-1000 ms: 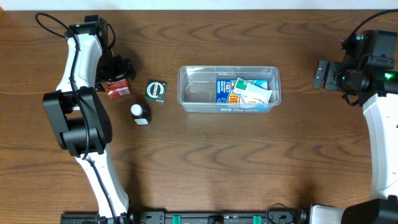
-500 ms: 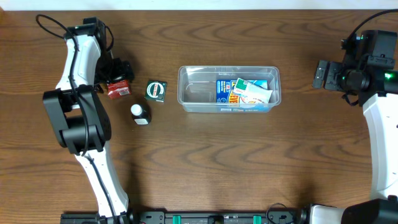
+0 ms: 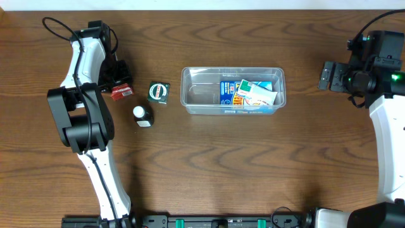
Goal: Pack container
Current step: 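Reach the left gripper to the red Panadol box and grasp it, then carry the red box over the container with the left gripper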
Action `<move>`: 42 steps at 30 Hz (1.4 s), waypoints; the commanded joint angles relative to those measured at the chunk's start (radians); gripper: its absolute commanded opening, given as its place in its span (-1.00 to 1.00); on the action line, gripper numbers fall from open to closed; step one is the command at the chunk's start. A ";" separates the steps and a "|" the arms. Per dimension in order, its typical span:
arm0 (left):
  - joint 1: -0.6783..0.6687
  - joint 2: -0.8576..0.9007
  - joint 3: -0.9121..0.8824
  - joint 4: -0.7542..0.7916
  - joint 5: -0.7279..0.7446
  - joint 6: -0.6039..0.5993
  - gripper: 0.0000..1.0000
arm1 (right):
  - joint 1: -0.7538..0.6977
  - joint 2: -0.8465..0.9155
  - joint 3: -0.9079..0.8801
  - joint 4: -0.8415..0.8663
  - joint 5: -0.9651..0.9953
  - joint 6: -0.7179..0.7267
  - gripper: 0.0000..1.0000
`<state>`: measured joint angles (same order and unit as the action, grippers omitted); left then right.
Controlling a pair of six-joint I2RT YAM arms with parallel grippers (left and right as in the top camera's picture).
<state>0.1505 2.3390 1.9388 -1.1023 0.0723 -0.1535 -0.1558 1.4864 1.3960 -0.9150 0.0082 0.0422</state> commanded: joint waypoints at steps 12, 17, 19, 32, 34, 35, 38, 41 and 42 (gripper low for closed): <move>0.005 -0.002 0.047 -0.062 0.018 0.006 0.14 | -0.007 -0.009 0.011 0.002 0.003 0.013 0.99; 0.003 -0.002 0.175 -0.170 0.026 0.006 0.12 | -0.007 -0.009 0.011 0.002 0.003 0.013 0.98; 0.000 -0.003 0.244 -0.225 0.026 0.006 0.13 | -0.007 -0.009 0.011 0.002 0.003 0.013 0.99; -0.138 -0.094 0.478 -0.433 0.156 0.030 0.12 | -0.007 -0.009 0.011 0.002 0.003 0.013 0.99; -0.181 -0.119 0.478 -0.439 0.156 0.030 0.13 | -0.007 -0.009 0.011 0.002 0.003 0.013 0.98; -0.207 -0.129 0.478 -0.441 0.156 0.030 0.13 | -0.007 -0.009 0.011 0.002 0.003 0.013 0.98; -0.287 -0.152 0.478 -0.446 0.156 0.029 0.11 | -0.007 -0.009 0.011 0.002 0.003 0.013 0.99; -0.376 -0.156 0.478 -0.453 0.154 0.029 0.06 | -0.007 -0.009 0.011 0.002 0.003 0.013 0.99; -0.403 -0.156 0.476 -0.453 0.151 0.027 0.04 | -0.007 -0.009 0.011 0.002 0.003 0.013 0.99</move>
<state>-0.1894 2.2063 2.3901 -1.5463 0.2123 -0.1341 -0.1558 1.4864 1.3960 -0.9150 0.0082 0.0422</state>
